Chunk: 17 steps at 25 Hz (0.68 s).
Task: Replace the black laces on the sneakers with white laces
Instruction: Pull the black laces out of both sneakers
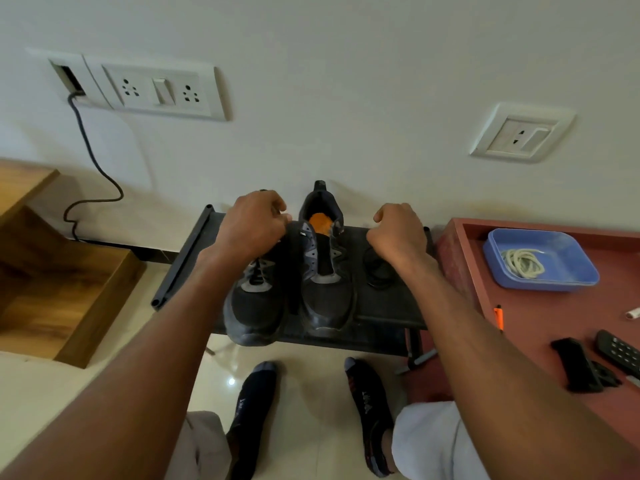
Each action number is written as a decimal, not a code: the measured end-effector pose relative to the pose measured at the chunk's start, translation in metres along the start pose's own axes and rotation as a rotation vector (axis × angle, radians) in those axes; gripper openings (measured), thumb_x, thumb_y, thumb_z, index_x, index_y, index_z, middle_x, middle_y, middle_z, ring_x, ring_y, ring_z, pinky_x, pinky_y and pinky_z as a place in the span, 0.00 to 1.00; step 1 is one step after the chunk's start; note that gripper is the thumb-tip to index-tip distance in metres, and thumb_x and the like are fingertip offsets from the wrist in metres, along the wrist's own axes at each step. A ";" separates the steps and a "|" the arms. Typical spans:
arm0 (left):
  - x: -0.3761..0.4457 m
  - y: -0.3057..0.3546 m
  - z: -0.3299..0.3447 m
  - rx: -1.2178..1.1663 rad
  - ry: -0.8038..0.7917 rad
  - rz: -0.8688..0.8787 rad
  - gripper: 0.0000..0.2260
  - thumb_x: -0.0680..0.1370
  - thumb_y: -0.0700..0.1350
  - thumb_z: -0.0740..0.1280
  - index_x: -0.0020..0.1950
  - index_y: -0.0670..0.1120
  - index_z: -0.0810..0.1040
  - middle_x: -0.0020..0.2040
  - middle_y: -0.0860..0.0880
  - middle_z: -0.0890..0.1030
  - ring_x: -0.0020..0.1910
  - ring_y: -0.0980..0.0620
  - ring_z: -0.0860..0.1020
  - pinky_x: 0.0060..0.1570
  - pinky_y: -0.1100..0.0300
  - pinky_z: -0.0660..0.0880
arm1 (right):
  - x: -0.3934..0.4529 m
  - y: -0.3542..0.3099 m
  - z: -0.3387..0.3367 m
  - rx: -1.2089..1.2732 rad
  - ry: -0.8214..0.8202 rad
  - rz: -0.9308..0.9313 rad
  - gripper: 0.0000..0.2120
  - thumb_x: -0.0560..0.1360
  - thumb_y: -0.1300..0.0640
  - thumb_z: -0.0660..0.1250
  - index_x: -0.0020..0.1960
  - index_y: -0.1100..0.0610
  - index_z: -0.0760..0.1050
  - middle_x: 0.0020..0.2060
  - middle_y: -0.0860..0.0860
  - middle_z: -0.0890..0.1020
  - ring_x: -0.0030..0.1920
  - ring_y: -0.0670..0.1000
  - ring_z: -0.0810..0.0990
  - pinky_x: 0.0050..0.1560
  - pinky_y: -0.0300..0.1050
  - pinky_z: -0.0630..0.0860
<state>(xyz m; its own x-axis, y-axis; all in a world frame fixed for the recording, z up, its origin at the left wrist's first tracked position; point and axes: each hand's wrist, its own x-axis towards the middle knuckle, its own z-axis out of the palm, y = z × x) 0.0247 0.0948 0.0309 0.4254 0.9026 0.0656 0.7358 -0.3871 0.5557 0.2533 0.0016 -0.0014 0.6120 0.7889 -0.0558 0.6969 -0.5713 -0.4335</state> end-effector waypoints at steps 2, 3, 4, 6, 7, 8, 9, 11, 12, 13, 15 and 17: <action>-0.003 -0.022 -0.017 0.059 -0.028 -0.110 0.09 0.79 0.47 0.71 0.58 0.47 0.83 0.52 0.46 0.83 0.53 0.43 0.81 0.51 0.52 0.76 | -0.011 -0.025 0.002 0.200 0.050 -0.089 0.13 0.76 0.64 0.68 0.59 0.53 0.82 0.58 0.52 0.81 0.52 0.52 0.80 0.49 0.46 0.75; -0.004 -0.033 -0.024 0.068 -0.037 -0.161 0.09 0.79 0.47 0.71 0.58 0.48 0.83 0.53 0.45 0.84 0.54 0.42 0.81 0.52 0.52 0.76 | -0.018 -0.039 0.005 0.277 0.061 -0.142 0.12 0.77 0.63 0.68 0.56 0.52 0.84 0.54 0.50 0.83 0.51 0.51 0.82 0.50 0.46 0.78; -0.005 -0.043 -0.029 0.066 -0.043 -0.198 0.08 0.78 0.46 0.72 0.57 0.49 0.83 0.54 0.44 0.84 0.55 0.41 0.81 0.52 0.52 0.76 | -0.024 -0.053 0.008 0.318 0.065 -0.199 0.11 0.78 0.62 0.67 0.53 0.51 0.84 0.51 0.49 0.85 0.50 0.51 0.83 0.51 0.47 0.80; -0.005 -0.057 -0.037 0.042 -0.045 -0.239 0.06 0.78 0.46 0.72 0.54 0.49 0.83 0.53 0.45 0.84 0.55 0.41 0.81 0.53 0.53 0.76 | -0.032 -0.079 0.019 0.325 0.023 -0.274 0.09 0.80 0.61 0.67 0.52 0.51 0.85 0.48 0.48 0.86 0.48 0.50 0.84 0.52 0.48 0.82; -0.004 -0.063 -0.039 0.028 -0.049 -0.248 0.05 0.78 0.45 0.73 0.53 0.49 0.84 0.52 0.45 0.84 0.56 0.41 0.81 0.54 0.53 0.77 | -0.034 -0.090 0.025 0.322 -0.013 -0.287 0.08 0.80 0.60 0.68 0.52 0.51 0.85 0.46 0.47 0.86 0.47 0.49 0.84 0.52 0.48 0.82; -0.003 -0.067 -0.038 0.026 -0.062 -0.249 0.06 0.77 0.45 0.73 0.54 0.49 0.84 0.52 0.45 0.83 0.56 0.41 0.81 0.55 0.52 0.77 | -0.035 -0.098 0.032 0.324 -0.051 -0.287 0.07 0.81 0.59 0.69 0.52 0.51 0.85 0.45 0.47 0.86 0.46 0.48 0.84 0.52 0.49 0.83; -0.002 -0.069 -0.036 0.033 -0.080 -0.248 0.08 0.78 0.44 0.73 0.56 0.48 0.83 0.54 0.45 0.83 0.57 0.41 0.81 0.56 0.52 0.78 | -0.034 -0.104 0.039 0.325 -0.086 -0.288 0.06 0.81 0.58 0.70 0.52 0.51 0.85 0.45 0.47 0.86 0.46 0.48 0.84 0.52 0.49 0.84; 0.002 -0.071 -0.029 0.037 -0.106 -0.232 0.13 0.79 0.42 0.71 0.63 0.47 0.81 0.57 0.44 0.83 0.58 0.42 0.81 0.55 0.54 0.76 | -0.033 -0.113 0.052 0.306 -0.151 -0.296 0.05 0.81 0.57 0.71 0.54 0.50 0.85 0.47 0.47 0.86 0.48 0.48 0.84 0.53 0.50 0.84; 0.003 -0.071 -0.024 0.024 -0.113 -0.212 0.15 0.79 0.40 0.69 0.66 0.47 0.80 0.58 0.44 0.83 0.59 0.43 0.81 0.54 0.56 0.75 | -0.034 -0.117 0.058 0.281 -0.172 -0.305 0.06 0.80 0.56 0.71 0.56 0.49 0.84 0.48 0.47 0.86 0.48 0.48 0.84 0.53 0.51 0.84; 0.005 -0.072 -0.021 0.001 -0.132 -0.187 0.18 0.80 0.38 0.67 0.69 0.48 0.78 0.60 0.45 0.83 0.58 0.44 0.80 0.53 0.57 0.73 | -0.035 -0.119 0.065 0.246 -0.185 -0.316 0.07 0.80 0.56 0.72 0.57 0.49 0.83 0.48 0.47 0.86 0.48 0.49 0.84 0.52 0.51 0.84; 0.009 -0.075 -0.014 -0.061 -0.188 -0.159 0.19 0.81 0.37 0.66 0.71 0.50 0.77 0.58 0.46 0.82 0.53 0.48 0.80 0.50 0.59 0.72 | -0.038 -0.125 0.073 0.180 -0.175 -0.337 0.07 0.80 0.54 0.73 0.57 0.48 0.82 0.45 0.46 0.85 0.46 0.49 0.83 0.50 0.51 0.83; 0.010 -0.080 -0.010 -0.087 -0.209 -0.177 0.17 0.80 0.40 0.70 0.68 0.49 0.78 0.46 0.50 0.82 0.41 0.54 0.78 0.41 0.61 0.71 | -0.041 -0.127 0.078 0.165 -0.154 -0.345 0.08 0.78 0.51 0.75 0.56 0.48 0.80 0.43 0.46 0.84 0.45 0.50 0.83 0.47 0.52 0.83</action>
<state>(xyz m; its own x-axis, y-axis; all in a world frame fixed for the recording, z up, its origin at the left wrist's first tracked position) -0.0349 0.1368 -0.0042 0.4000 0.8931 -0.2059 0.7642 -0.2009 0.6129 0.1101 0.0594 -0.0145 0.2810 0.9597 -0.0107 0.7746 -0.2333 -0.5879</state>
